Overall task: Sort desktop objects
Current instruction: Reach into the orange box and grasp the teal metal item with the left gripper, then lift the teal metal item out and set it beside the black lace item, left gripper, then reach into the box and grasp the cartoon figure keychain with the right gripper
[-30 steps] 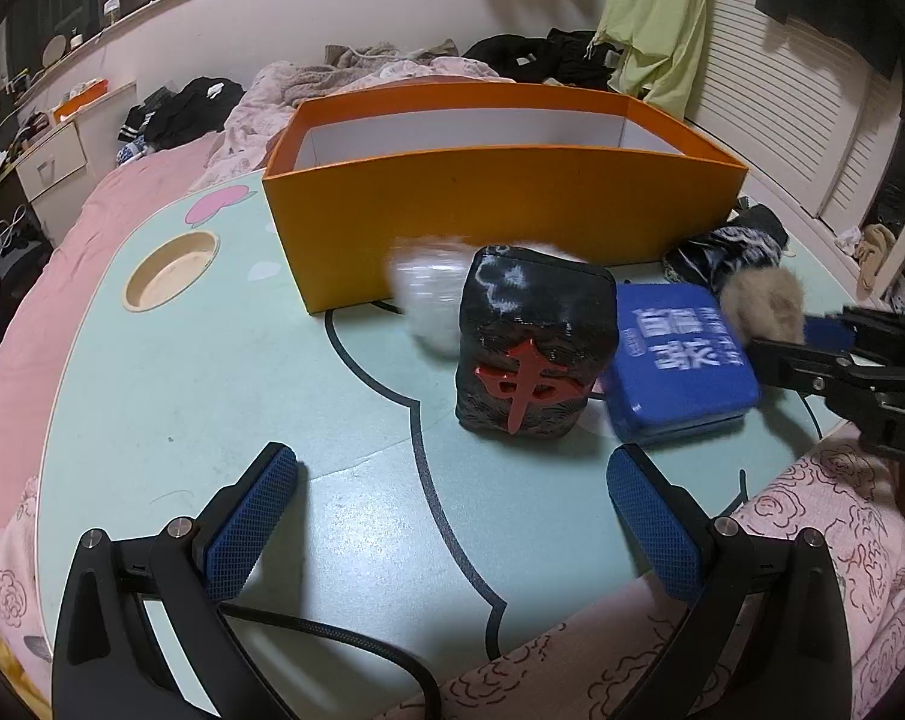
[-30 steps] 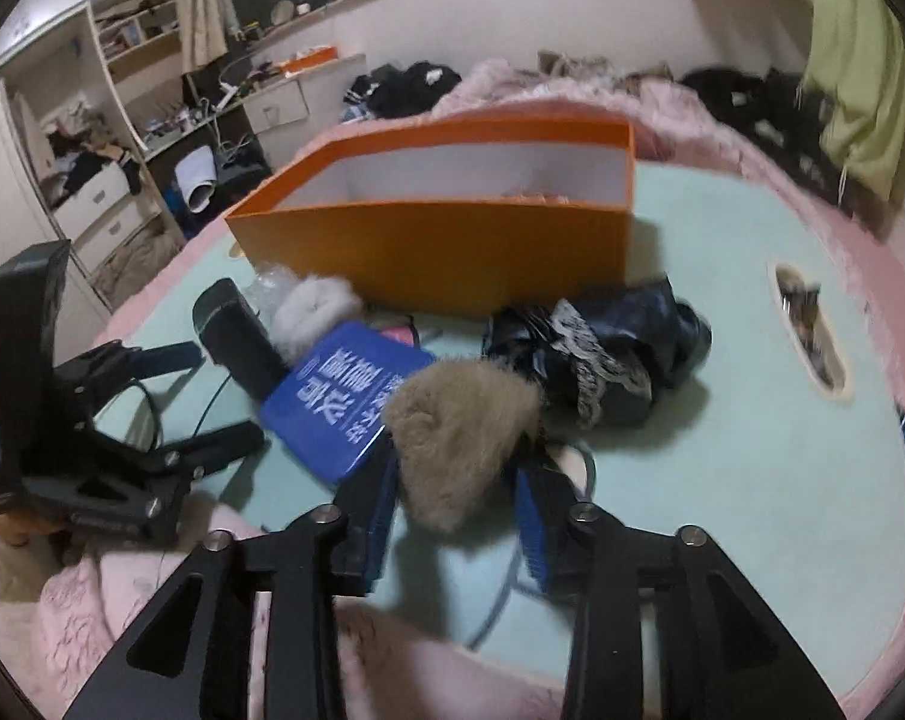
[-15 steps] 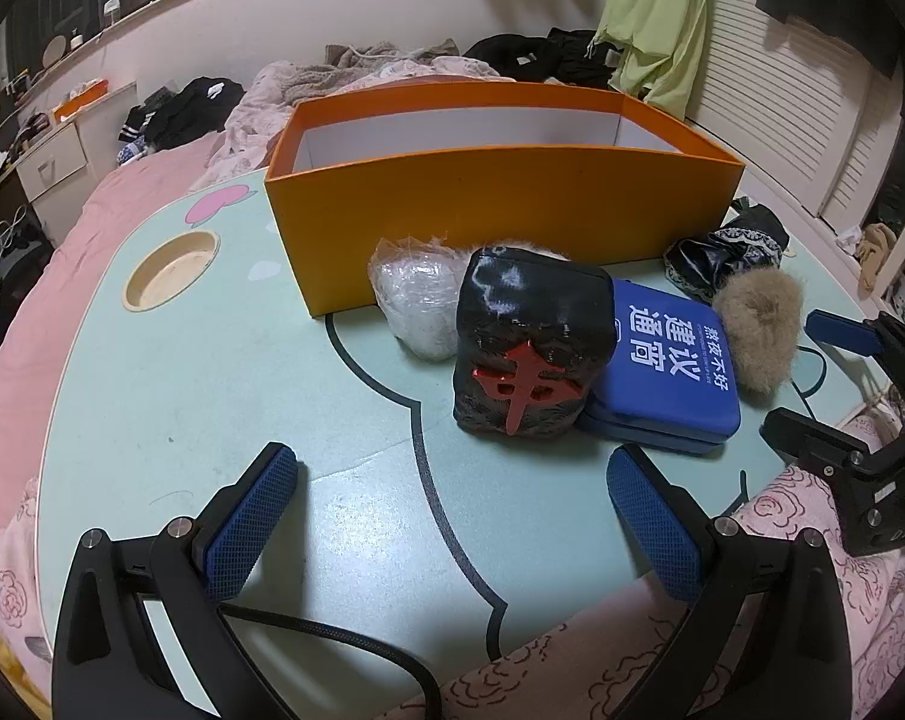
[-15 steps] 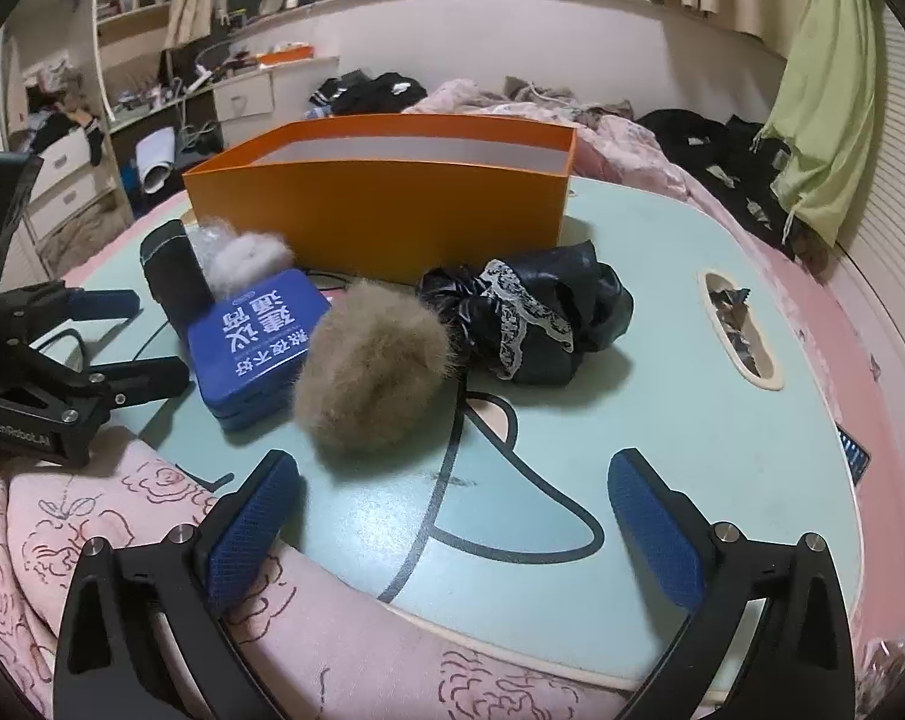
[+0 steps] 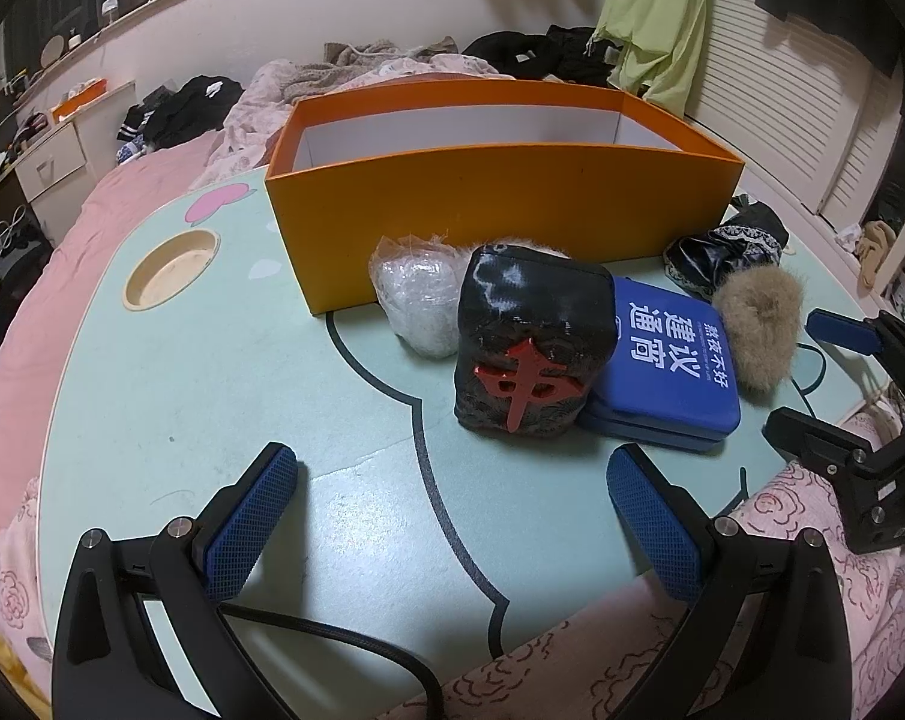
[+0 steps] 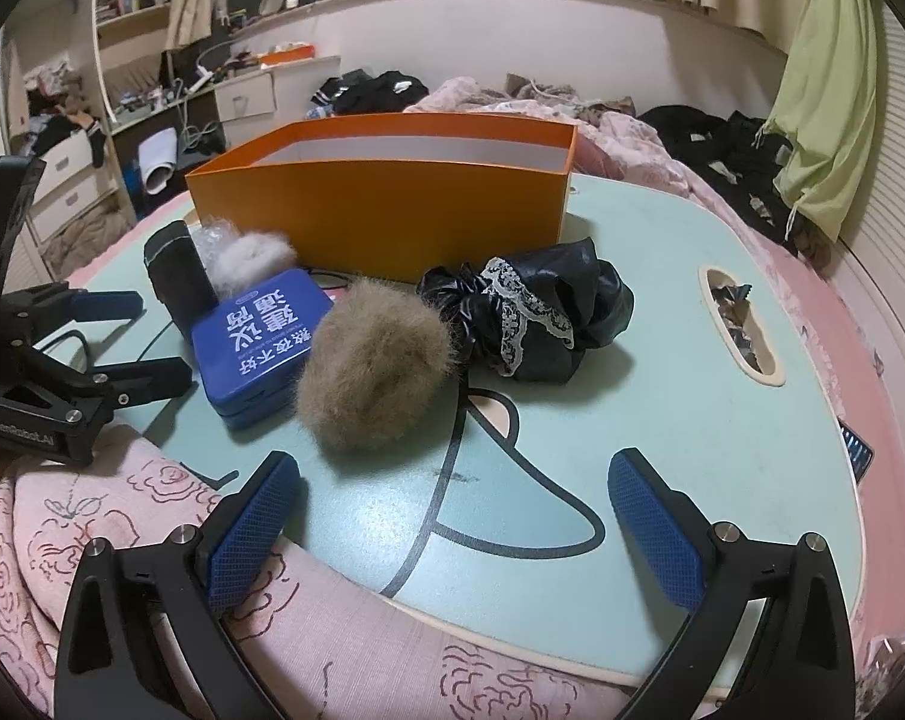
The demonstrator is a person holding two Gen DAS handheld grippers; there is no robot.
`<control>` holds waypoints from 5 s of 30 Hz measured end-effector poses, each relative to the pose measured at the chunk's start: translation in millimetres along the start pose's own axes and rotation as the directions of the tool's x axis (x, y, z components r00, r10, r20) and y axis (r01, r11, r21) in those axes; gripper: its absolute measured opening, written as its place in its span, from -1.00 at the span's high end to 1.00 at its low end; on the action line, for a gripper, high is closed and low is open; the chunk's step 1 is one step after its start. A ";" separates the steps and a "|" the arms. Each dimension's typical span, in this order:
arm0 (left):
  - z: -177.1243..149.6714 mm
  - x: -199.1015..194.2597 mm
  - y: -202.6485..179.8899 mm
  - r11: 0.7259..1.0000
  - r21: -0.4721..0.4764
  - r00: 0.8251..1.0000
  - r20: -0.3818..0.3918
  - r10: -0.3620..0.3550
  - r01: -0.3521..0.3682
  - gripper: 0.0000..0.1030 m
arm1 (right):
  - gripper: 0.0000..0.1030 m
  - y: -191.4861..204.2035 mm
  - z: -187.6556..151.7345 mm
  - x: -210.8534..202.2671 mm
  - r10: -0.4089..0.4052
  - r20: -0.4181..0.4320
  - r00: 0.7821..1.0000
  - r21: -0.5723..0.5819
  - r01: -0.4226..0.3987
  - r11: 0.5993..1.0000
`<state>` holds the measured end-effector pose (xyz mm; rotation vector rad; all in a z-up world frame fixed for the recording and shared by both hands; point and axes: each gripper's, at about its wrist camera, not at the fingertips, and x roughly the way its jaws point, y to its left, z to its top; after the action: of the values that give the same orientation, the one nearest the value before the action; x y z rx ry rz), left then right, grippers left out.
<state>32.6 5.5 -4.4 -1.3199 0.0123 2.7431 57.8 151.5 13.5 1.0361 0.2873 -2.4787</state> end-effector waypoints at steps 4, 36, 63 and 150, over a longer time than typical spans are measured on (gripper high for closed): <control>-0.3 -0.8 -1.0 1.000 -0.001 1.000 -0.002 0.006 -0.006 -0.99 | -1.00 0.0 1.1 0.3 -0.007 0.000 1.000 -0.001 0.007 1.000; 176.9 79.6 -39.5 0.930 -0.278 0.894 -0.312 -0.323 0.239 -0.24 | -1.00 -5.1 5.3 -0.6 0.003 0.014 1.000 0.002 -0.003 1.000; 115.3 -7.0 -21.9 0.869 -0.268 0.900 -0.018 -0.435 0.415 0.14 | -1.00 -4.1 6.7 -0.2 0.002 0.015 1.000 0.003 -0.002 1.000; 1.3 -7.0 -15.9 1.000 -0.022 1.000 -0.012 0.017 -0.017 -0.99 | 0.15 -4.0 193.0 140.6 0.261 -0.658 0.707 0.299 -0.073 0.951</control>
<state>37.4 20.7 2.4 -1.3471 -0.0059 2.7578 -152.5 43.7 47.8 1.9967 0.0806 -1.8872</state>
